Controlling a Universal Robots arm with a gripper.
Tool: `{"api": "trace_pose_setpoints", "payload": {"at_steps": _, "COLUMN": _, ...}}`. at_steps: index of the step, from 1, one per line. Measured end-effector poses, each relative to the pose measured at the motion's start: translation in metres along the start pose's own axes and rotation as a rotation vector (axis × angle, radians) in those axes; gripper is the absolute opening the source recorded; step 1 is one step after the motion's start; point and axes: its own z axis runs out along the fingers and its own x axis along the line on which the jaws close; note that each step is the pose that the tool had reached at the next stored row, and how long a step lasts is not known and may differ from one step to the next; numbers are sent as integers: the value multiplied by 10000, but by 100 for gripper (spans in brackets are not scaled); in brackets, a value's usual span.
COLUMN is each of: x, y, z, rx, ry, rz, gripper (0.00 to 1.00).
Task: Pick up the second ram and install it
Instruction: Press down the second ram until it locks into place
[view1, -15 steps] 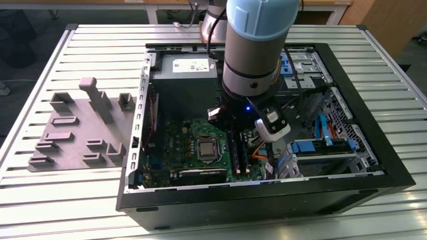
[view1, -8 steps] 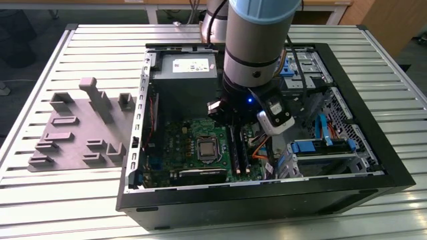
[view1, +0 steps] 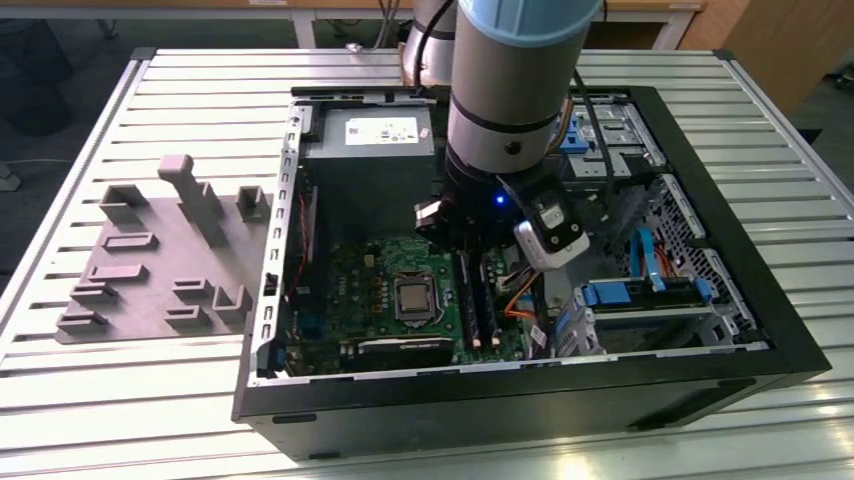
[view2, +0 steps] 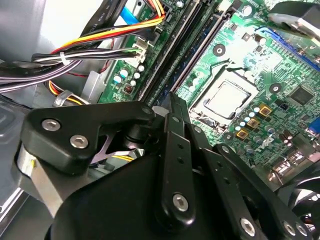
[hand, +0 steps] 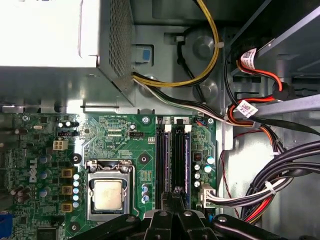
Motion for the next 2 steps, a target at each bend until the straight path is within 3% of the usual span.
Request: {"api": "trace_pose_setpoints", "payload": {"at_steps": 2, "x": 0, "y": 0, "z": 0, "rx": -1, "ry": 0, "rz": 0, "gripper": 11}}
